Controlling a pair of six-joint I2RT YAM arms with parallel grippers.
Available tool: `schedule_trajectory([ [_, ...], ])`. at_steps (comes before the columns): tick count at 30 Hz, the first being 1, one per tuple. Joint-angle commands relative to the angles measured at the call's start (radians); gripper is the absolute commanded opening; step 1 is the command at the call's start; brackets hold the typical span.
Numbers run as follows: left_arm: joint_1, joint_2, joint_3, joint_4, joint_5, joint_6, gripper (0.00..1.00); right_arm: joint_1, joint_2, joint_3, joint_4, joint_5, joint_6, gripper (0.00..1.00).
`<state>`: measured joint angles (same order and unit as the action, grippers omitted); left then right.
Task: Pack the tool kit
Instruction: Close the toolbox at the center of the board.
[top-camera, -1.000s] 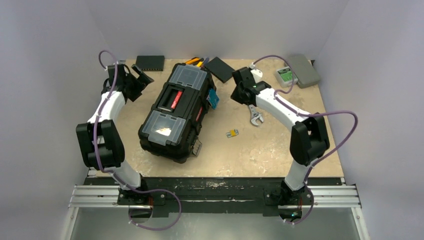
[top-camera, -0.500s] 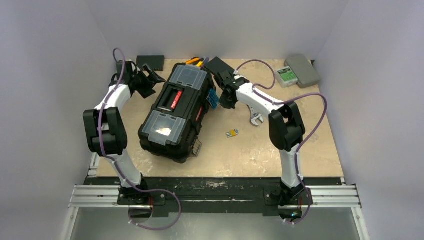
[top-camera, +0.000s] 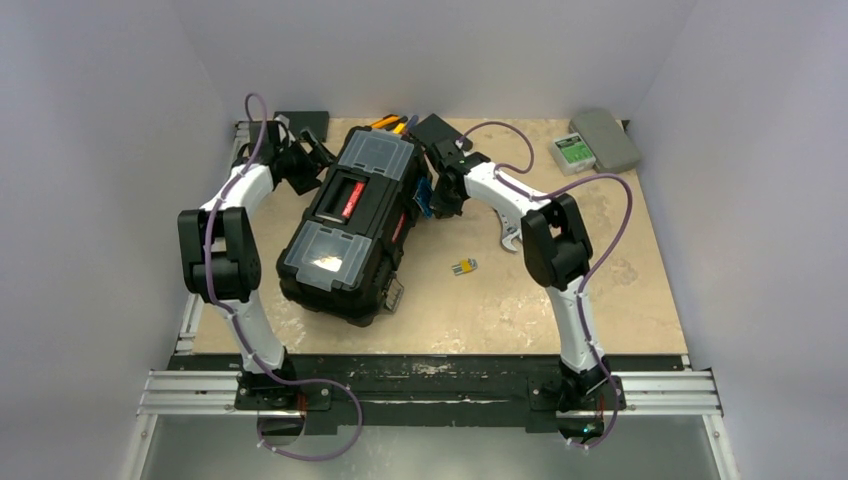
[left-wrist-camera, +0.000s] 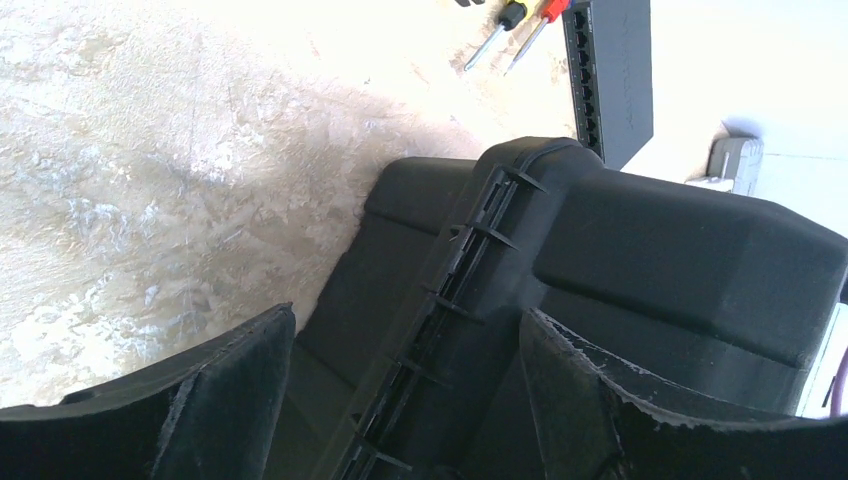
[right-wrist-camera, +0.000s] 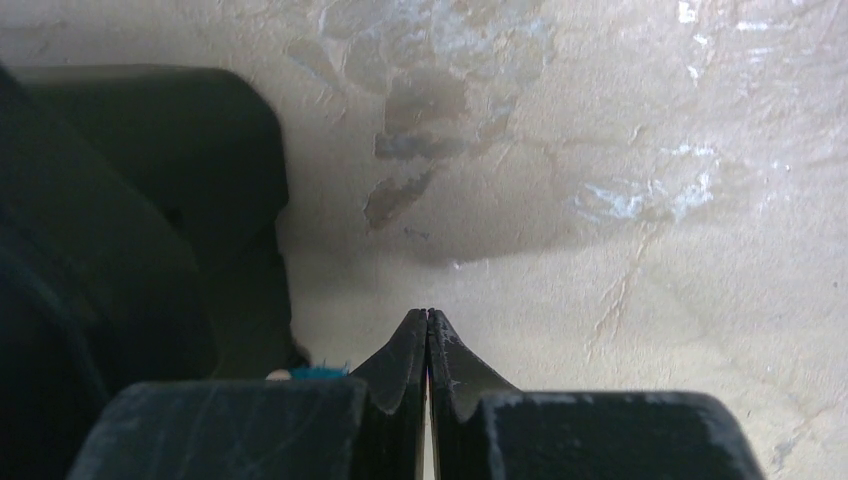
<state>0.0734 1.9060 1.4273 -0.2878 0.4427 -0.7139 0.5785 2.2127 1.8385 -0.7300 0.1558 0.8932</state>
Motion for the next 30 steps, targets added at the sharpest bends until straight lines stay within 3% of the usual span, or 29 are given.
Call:
schedule_trajectory([
  [1, -0.057, 0.03, 0.03, -0.051, 0.078, 0.064, 0.8, 0.011, 0.03, 0.085, 0.104, -0.106, -0.011, 0.0],
  [18, -0.104, 0.023, -0.123, -0.01, 0.162, 0.117, 0.8, 0.038, 0.072, 0.098, 0.244, -0.195, -0.007, 0.0],
  [30, -0.143, 0.032, -0.144, 0.017, 0.172, 0.109, 0.8, 0.046, 0.099, 0.079, 0.356, -0.248, 0.019, 0.0],
])
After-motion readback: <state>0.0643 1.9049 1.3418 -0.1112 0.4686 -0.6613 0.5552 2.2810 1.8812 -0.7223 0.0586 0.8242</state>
